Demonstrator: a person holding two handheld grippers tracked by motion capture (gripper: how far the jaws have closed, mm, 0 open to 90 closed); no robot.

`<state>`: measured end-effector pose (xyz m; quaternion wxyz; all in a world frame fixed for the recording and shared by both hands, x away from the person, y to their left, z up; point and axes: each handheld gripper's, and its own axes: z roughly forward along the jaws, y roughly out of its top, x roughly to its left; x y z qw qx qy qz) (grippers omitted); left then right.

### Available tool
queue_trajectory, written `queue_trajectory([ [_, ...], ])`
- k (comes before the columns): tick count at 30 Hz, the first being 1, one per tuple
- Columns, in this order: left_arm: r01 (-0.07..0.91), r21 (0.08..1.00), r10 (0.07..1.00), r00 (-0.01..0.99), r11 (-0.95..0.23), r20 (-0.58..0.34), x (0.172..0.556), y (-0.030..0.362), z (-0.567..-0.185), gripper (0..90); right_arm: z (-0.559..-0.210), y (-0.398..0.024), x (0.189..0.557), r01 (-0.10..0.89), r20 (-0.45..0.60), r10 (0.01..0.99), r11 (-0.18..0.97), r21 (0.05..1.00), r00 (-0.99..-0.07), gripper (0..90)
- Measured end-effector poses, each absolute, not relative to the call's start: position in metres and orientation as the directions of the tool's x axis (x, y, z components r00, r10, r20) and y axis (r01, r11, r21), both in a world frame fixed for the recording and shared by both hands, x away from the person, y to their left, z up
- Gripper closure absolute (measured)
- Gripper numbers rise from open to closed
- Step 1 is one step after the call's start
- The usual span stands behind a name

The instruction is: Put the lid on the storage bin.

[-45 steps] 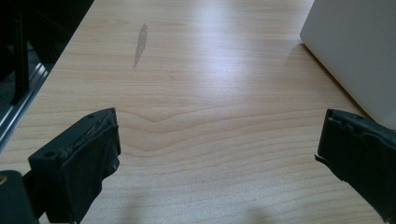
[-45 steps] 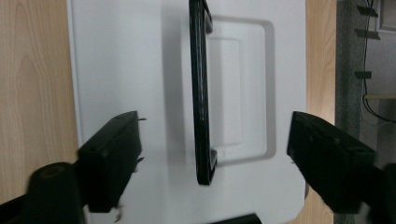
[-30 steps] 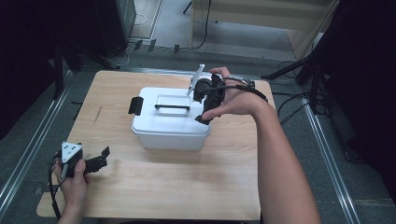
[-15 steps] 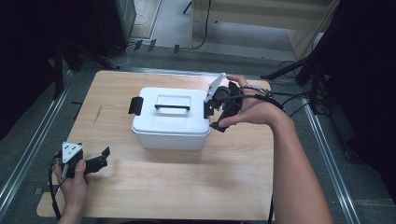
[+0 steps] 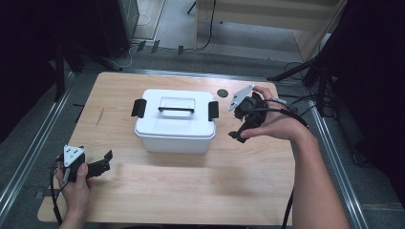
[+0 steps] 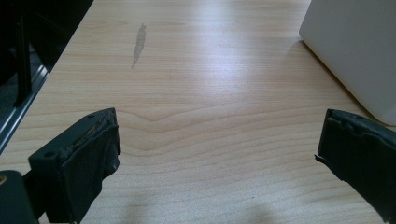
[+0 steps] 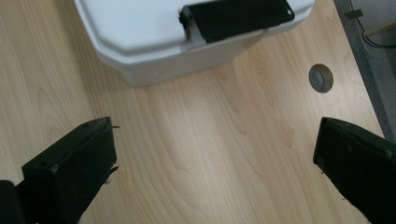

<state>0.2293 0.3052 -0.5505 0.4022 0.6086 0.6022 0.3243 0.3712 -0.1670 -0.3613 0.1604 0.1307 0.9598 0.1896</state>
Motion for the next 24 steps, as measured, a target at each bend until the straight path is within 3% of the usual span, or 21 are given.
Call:
queue_trajectory([
  [24, 0.472, 0.880, 0.994, 0.066, 0.046, -0.088, 0.229, 0.305, -0.550, 0.0, -0.406, -0.222, 0.347, 0.298, -0.240, 0.446, 0.830, 0.471, -0.862, 0.0],
])
